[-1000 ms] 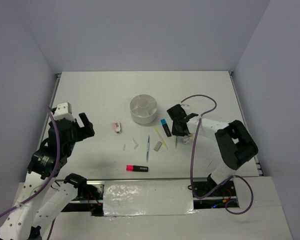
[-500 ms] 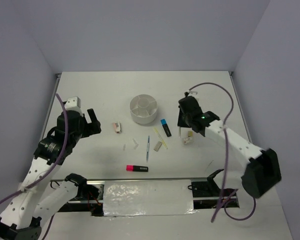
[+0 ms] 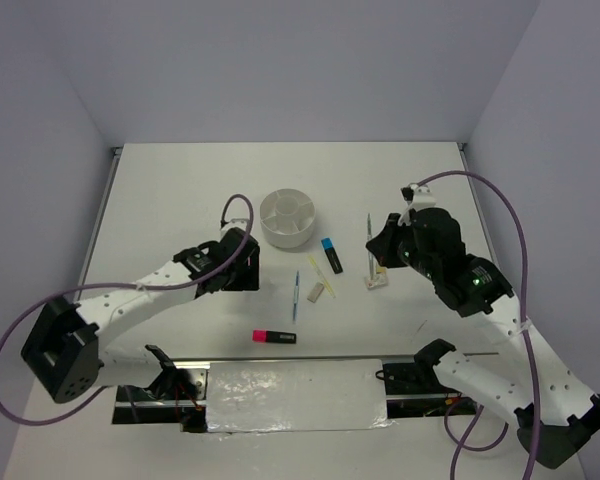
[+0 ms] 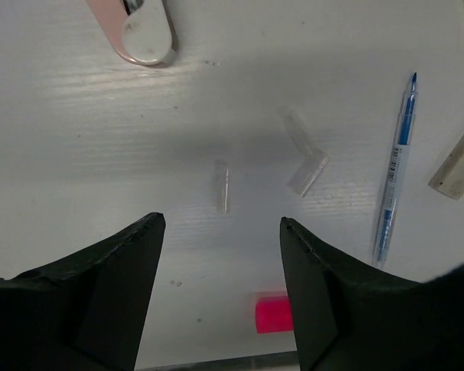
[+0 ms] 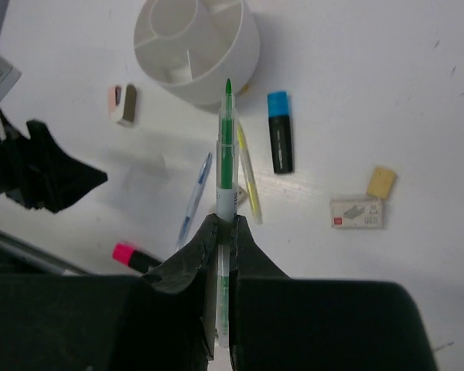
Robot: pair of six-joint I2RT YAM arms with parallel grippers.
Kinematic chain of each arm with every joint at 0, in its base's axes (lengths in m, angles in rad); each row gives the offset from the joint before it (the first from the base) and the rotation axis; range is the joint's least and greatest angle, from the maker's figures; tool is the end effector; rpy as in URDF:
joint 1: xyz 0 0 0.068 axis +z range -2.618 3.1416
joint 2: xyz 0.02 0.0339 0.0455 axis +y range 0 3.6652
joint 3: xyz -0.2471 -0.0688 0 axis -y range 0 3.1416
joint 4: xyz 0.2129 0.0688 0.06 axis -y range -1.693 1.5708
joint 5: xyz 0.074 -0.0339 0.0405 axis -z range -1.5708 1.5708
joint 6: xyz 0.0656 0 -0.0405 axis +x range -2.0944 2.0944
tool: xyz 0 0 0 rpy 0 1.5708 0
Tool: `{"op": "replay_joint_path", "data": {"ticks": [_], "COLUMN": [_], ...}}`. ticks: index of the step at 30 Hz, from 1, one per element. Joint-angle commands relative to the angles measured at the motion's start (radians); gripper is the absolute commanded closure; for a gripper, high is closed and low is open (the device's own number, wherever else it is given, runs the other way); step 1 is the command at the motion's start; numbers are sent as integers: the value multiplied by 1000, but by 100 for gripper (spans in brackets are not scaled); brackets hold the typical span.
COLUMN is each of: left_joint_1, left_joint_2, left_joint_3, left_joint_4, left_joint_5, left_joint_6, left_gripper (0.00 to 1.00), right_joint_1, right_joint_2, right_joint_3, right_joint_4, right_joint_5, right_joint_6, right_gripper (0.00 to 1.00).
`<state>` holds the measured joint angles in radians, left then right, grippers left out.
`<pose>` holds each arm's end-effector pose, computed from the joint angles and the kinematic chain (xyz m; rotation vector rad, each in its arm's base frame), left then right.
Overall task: Sort the stationery into containers
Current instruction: Close the pen cap on the pen.
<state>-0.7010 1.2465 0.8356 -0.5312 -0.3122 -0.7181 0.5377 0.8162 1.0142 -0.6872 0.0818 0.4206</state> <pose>0.1969 -0.1398 0.2073 -0.1469 2.4583 -0.2273 0.1494 0.0828 0.3287 -0.0713 2.0961 0.5043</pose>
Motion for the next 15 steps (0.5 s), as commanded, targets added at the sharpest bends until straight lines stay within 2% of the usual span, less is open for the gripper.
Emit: {"op": "replay_joint_path", "data": {"ticks": [1, 11, 15], "left_joint_1": [-32, -40, -40], "left_joint_2": [73, 221, 268], "left_joint_3": [11, -9, -9], "left_joint_4": [76, 117, 134], "left_joint_5": [-10, -39, -41], "left_joint_6": [-37, -41, -35], "left_gripper": [27, 40, 41], "right_joint_1": [10, 18, 22], "right_joint_2": [-35, -89, -97], "right_joint_3": [-43, -77, -78], "right_joint_4": [-41, -34, -31], "right_joint_5": [-77, -139, -151], "right_joint_6": [-16, -11, -6], "right_gripper": [100, 100, 100]}}
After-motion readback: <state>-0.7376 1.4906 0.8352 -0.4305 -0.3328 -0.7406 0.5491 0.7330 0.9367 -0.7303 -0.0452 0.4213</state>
